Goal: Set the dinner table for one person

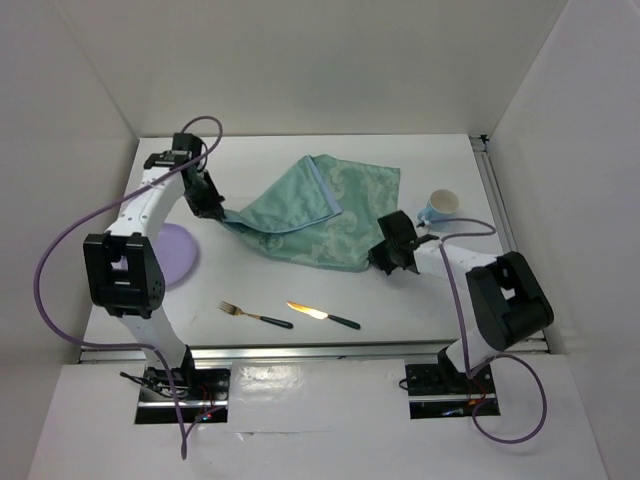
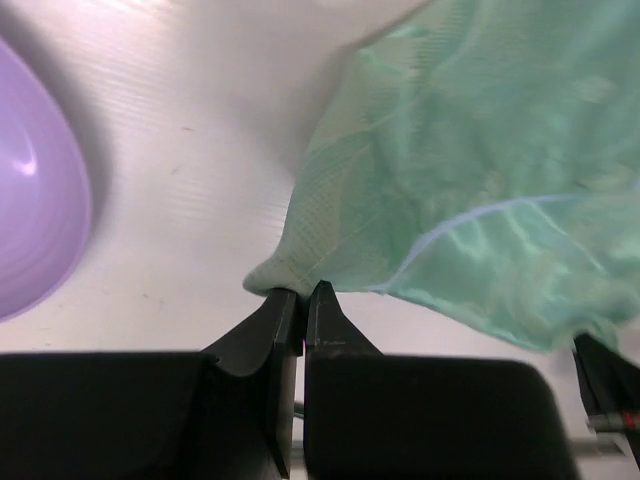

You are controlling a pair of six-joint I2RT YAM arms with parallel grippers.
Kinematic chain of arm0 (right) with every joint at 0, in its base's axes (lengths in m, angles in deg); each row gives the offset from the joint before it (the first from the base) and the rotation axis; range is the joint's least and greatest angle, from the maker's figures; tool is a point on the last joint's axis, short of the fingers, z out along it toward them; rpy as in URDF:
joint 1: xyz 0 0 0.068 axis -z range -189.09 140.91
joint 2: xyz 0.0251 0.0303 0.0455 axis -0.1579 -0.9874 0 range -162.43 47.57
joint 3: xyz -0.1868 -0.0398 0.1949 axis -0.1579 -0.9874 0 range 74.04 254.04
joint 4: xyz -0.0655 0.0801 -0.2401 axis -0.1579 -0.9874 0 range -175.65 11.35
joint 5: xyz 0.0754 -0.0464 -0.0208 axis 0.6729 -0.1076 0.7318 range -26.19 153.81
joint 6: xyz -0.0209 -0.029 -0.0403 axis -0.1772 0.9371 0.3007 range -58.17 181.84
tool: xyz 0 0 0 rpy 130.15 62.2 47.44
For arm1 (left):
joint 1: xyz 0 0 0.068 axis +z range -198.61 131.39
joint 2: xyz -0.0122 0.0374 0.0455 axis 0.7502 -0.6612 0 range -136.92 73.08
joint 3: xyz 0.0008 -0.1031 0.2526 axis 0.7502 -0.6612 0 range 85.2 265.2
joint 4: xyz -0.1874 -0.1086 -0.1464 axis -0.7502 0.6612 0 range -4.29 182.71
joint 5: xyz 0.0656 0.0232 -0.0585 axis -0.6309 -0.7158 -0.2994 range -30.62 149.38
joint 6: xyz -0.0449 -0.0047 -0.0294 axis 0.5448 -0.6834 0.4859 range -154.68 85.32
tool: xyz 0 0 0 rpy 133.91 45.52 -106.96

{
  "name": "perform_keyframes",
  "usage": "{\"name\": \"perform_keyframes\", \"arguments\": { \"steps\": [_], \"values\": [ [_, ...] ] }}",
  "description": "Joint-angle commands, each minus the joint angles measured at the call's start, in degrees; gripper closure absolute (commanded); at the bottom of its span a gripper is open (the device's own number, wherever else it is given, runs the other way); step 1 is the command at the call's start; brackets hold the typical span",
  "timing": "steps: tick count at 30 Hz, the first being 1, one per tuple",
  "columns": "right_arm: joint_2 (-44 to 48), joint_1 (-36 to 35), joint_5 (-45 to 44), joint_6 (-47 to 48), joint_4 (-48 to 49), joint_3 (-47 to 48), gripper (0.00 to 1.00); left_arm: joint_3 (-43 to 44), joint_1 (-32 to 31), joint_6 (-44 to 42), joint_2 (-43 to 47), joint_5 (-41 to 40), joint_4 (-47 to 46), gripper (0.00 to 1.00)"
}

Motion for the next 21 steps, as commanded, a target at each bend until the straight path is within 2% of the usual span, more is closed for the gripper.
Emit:
{"name": "perform_keyframes", "arguments": {
  "steps": [1, 3, 4, 5, 6, 7, 8, 9, 12, 13, 14, 17, 21],
  "values": [
    [-3.0, 2.7, -8.8, 6.1, -2.1, 14.6, 1.00, 10.5, 2.8, -0.2, 0.3, 8.4, 2.2, 1.00],
    [-4.6, 5.4, -8.8, 12.9, -2.1, 23.0, 1.00, 17.6, 5.0, 1.6, -3.7, 15.3, 4.8, 1.00],
    [-5.6, 6.9, -7.5, 14.8, -3.3, 27.7, 1.00, 25.4, 7.5, 2.5, -5.2, 18.4, 5.5, 1.00],
    [-7.3, 9.0, -6.8, 17.0, -5.4, 37.4, 1.00, 29.2, 9.0, 3.4, -7.9, 21.8, 6.1, 1.00],
    [-7.8, 9.6, -6.8, 18.7, -6.6, 42.0, 1.00, 32.6, 10.4, 4.5, -8.8, 25.2, 6.6, 1.00],
    [-7.8, 10.1, -6.8, 22.7, -7.1, 48.9, 1.00, 36.2, 13.2, 7.4, -8.8, 32.1, 5.5, 1.00],
    [-6.9, 10.8, -6.8, 24.3, -7.1, 51.1, 1.00, 35.8, 14.8, 9.2, -8.2, 35.4, 3.5, 1.00],
    [-5.8, 10.8, -6.8, 27.3, -7.1, 52.4, 1.00, 34.1, 16.4, 13.7, -4.6, 39.8, -2.2, 1.00],
    [1.4, 11.4, -4.0, 29.4, -6.4, 49.4, 1.00, 18.8, 22.4, 20.9, 3.6, 43.9, -11.7, 1.00],
    [3.4, 11.4, -3.4, 29.4, -6.4, 47.4, 1.00, 14.7, 23.6, 24.3, 8.6, 45.1, -13.8, 1.00],
    [7.5, 11.9, -2.7, 29.4, -6.4, 42.8, 1.00, 6.8, 25.7, 25.6, 10.6, 47.3, -16.3, 1.00],
    [14.8, 11.9, -2.7, 28.8, -7.0, 34.4, 1.00, -5.9, 28.0, 28.1, 16.3, 51.1, -17.8, 1.00],
    [18.5, 11.9, -2.0, 28.3, -8.3, 30.9, 1.00, -12.7, 28.7, 29.2, 19.5, 51.9, -21.4, 1.00]
  ]
}}
